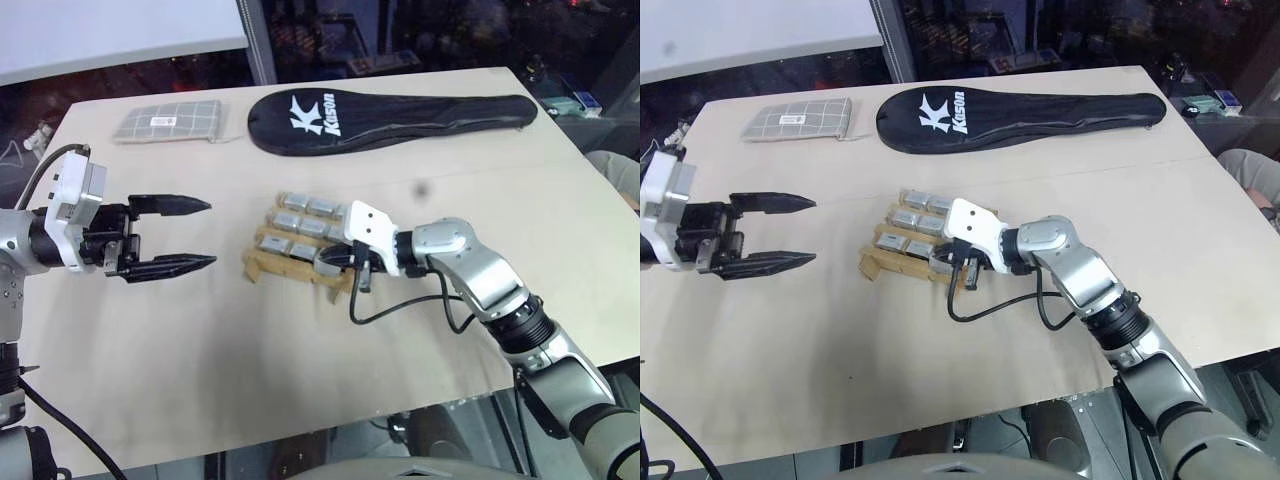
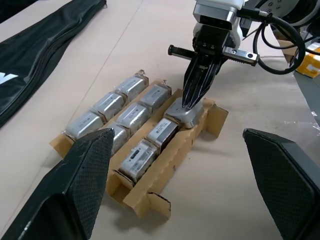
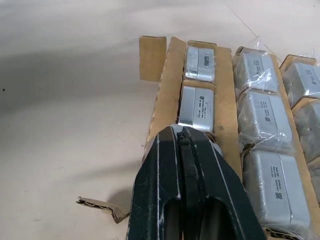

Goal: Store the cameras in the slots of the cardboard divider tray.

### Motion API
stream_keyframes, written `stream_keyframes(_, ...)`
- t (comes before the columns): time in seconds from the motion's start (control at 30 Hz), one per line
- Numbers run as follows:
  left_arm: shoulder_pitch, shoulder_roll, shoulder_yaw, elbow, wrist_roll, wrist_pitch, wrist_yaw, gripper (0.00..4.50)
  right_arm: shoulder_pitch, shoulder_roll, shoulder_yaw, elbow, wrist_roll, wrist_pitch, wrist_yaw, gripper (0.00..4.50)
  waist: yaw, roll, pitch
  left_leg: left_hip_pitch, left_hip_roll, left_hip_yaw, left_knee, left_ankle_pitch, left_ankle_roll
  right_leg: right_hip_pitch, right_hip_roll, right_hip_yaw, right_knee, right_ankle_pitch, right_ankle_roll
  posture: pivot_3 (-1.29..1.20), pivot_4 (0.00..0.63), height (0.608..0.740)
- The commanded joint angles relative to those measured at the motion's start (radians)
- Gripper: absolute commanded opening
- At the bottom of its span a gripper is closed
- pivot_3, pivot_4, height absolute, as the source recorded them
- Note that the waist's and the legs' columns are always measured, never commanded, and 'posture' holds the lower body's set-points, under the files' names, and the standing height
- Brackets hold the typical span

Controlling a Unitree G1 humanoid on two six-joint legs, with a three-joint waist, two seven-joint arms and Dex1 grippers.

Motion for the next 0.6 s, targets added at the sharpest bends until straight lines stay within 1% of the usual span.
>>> stream_keyframes(0.03,-0.015,0.026,0.008,-0.004,-0.004,-0.005,-0.007,4.28,0.000,-0.010,0.006,-0.044,-0.005,0.002,0.005,1.31,0.000,0.000,0.000,0.000,0.000,0.000,0.000,0.000,0.000,0.000,0.000,0.000,0.000,0.000,0.000,0.00,0.150,0.740)
stream_keyframes(0.1,-0.012,0.028,0.011,-0.006,-0.006,-0.003,-0.008,4.28,0.006,-0.012,0.015,-0.046,-0.019,-0.002,-0.006,2.24,0.000,0.000,0.000,0.000,0.000,0.000,0.000,0.000,0.000,0.000,0.000,0.000,0.000,0.000,0.000,0.00,0.150,0.740)
stream_keyframes(0.27,-0.017,0.028,0.007,-0.004,-0.005,0.000,-0.007,4.28,0.024,-0.014,0.025,-0.036,-0.032,-0.004,-0.011,2.24,0.000,0.000,0.000,0.000,0.000,0.000,0.000,0.000,0.000,0.000,0.000,0.000,0.000,0.000,0.000,0.00,0.150,0.740)
stream_keyframes(0.6,-0.017,0.030,0.010,-0.003,-0.005,-0.001,-0.009,4.28,0.029,-0.024,0.048,0.035,-0.104,-0.072,-0.033,2.24,-0.001,0.000,0.000,0.000,0.000,0.000,0.000,0.000,0.000,0.000,0.000,0.000,0.000,0.000,0.000,0.00,0.150,0.740)
